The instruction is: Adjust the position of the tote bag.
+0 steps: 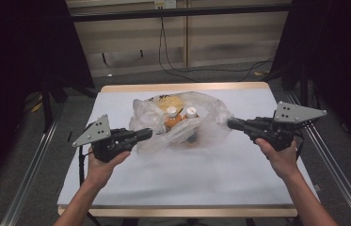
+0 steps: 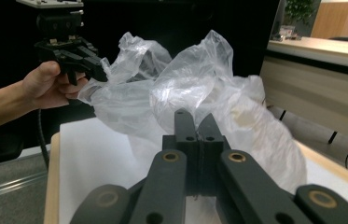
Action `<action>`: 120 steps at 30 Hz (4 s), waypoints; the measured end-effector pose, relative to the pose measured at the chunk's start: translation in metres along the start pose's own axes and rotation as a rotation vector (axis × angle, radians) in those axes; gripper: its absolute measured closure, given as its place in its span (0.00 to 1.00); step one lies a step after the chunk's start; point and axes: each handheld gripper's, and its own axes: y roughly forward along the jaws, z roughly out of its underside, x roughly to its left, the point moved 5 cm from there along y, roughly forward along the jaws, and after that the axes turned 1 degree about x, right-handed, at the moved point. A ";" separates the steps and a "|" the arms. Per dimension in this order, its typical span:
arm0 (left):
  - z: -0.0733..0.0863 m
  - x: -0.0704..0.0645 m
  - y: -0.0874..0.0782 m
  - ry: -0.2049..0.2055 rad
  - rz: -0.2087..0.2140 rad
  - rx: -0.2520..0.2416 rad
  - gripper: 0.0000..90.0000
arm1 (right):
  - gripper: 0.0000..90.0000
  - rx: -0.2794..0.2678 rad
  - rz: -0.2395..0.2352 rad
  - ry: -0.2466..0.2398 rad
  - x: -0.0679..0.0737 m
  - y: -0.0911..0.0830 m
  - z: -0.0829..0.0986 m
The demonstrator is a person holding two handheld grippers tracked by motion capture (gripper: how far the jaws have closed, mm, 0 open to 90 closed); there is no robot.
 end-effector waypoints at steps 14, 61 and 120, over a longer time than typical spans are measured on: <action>-0.020 0.042 -0.024 -0.009 -0.114 -0.034 1.00 | 1.00 -0.095 0.081 0.010 -0.037 -0.002 -0.047; 0.014 0.094 -0.034 -0.127 -0.211 0.023 1.00 | 1.00 -0.047 0.216 0.103 -0.080 0.005 -0.014; 0.159 0.090 0.015 -0.220 -0.146 0.436 1.00 | 1.00 0.395 0.190 0.295 -0.095 0.033 0.162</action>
